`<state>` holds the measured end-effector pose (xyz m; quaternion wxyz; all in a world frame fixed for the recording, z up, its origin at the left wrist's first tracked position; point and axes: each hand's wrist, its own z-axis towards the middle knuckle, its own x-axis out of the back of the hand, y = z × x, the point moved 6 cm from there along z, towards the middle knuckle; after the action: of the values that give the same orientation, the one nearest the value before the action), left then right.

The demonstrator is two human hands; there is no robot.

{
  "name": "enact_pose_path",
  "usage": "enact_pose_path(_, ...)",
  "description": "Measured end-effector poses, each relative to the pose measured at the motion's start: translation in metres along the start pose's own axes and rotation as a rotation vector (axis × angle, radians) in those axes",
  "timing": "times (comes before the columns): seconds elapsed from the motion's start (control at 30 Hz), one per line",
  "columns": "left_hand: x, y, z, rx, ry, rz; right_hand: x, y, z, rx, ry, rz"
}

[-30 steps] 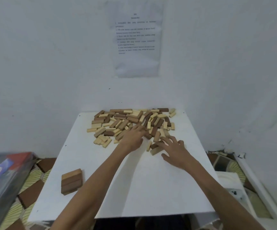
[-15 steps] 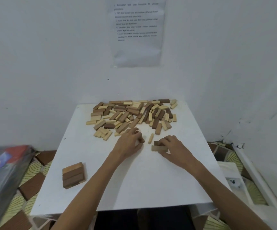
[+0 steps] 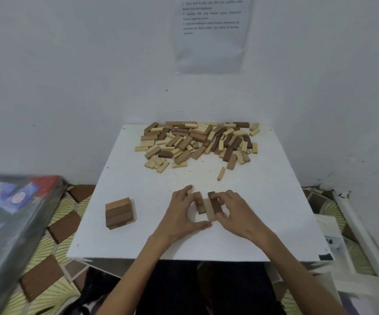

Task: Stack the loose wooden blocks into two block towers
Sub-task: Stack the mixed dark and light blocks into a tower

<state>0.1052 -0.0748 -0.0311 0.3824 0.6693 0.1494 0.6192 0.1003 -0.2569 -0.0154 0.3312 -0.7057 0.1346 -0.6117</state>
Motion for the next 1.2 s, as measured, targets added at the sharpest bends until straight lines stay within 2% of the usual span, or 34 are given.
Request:
enact_pose_path(0.13, 0.005, 0.001, 0.005, -0.009, 0.012, -0.005, 0.008, 0.009, 0.004, 0.057, -0.156, 0.017)
enact_pose_path(0.37, 0.004, 0.004, 0.009, 0.018, -0.121, 0.018, 0.016, 0.027, 0.023, -0.032, -0.297, 0.026)
enact_pose_path(0.6, 0.009, -0.002, 0.018, -0.078, -0.316, -0.012, 0.015, 0.029, 0.03, 0.013, -0.225, 0.038)
enact_pose_path(1.2, 0.001, 0.004, 0.023, -0.092, -0.137, -0.124, 0.006, 0.023, 0.011, 0.174, -0.05, 0.011)
